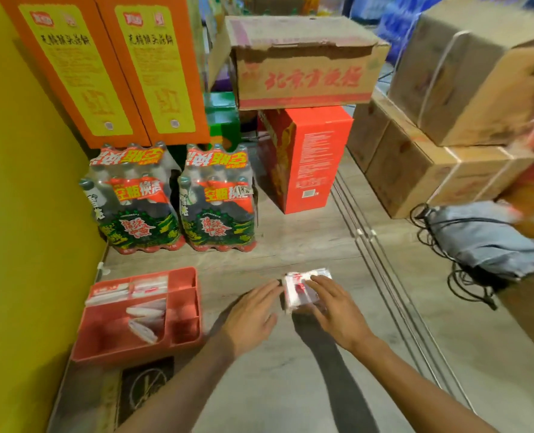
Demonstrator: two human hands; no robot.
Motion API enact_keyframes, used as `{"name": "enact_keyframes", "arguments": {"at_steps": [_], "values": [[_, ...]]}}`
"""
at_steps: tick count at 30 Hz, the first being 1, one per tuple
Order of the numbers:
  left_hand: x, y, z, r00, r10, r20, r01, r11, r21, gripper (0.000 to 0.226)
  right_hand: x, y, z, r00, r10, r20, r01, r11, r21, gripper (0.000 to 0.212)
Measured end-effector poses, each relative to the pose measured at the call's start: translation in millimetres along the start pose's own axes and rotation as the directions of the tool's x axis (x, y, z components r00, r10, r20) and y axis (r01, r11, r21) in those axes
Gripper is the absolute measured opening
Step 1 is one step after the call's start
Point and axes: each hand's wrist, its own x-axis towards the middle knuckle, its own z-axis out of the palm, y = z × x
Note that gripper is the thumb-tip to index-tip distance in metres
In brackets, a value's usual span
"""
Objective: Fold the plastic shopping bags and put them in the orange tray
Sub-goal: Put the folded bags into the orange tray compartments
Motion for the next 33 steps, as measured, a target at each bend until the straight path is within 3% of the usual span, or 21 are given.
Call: {"name": "enact_keyframes", "arguments": {"at_steps": [4,8,10,13,15,17,20,23,28,33], "values": [[25.1,7.4,37.6,0.993,-0.102,0.067,0.103,0.995,-0.010,0.064,-5.1,30.2,7.2,1.000,0.024,0.018,-0.023,0.999,-0.024,0.057],[41.9,7.4,67.4,0.951,-0.296,0.088,0.308,0.929,-0.204,0.061,-2.8,40.6,14.8,0.999,-0.019,0.051,0.020,1.000,-0.019,0.054],[47.5,12.9,78.1,0.909,-0.414,0.051,0.396,0.819,-0.416,0.055,-3.6,44.2,20.3,0.997,-0.050,0.059,0.051,0.999,-0.019,0.054],[59.6,29.9,80.3,0.789,-0.613,0.046,0.443,0.515,-0.734,0.050,-6.6,51.5,26.9,0.996,-0.065,0.059,0.066,0.998,-0.012,0.053],[67.1,36.3,81.1,0.729,-0.680,0.080,0.440,0.376,-0.815,0.036,-8.8,55.0,30.0,0.995,-0.077,0.062,0.077,0.997,0.001,0.052],[71.6,43.5,80.4,0.715,-0.688,0.121,0.434,0.302,-0.849,0.020,-10.3,58.4,32.4,0.994,-0.093,0.061,0.093,0.996,0.011,0.052],[76.4,50.3,81.4,0.705,-0.702,0.102,0.426,0.304,-0.852,0.005,-10.5,61.9,33.0,0.994,-0.106,0.042,0.105,0.994,0.030,0.053],[75.5,51.6,75.5,0.725,-0.685,0.070,0.375,0.308,-0.875,0.004,-9.8,63.0,29.5,0.994,-0.101,0.028,0.099,0.992,0.072,0.056],[53.6,37.5,52.2,0.726,-0.687,0.011,0.366,0.373,-0.853,0.006,-6.5,61.1,21.5,0.998,-0.057,-0.016,0.059,0.979,0.193,0.056],[21.4,10.5,22.5,0.700,-0.714,0.005,0.303,0.291,-0.907,0.025,3.1,49.5,19.0,0.999,0.040,-0.020,-0.034,0.967,0.254,0.052]]}}
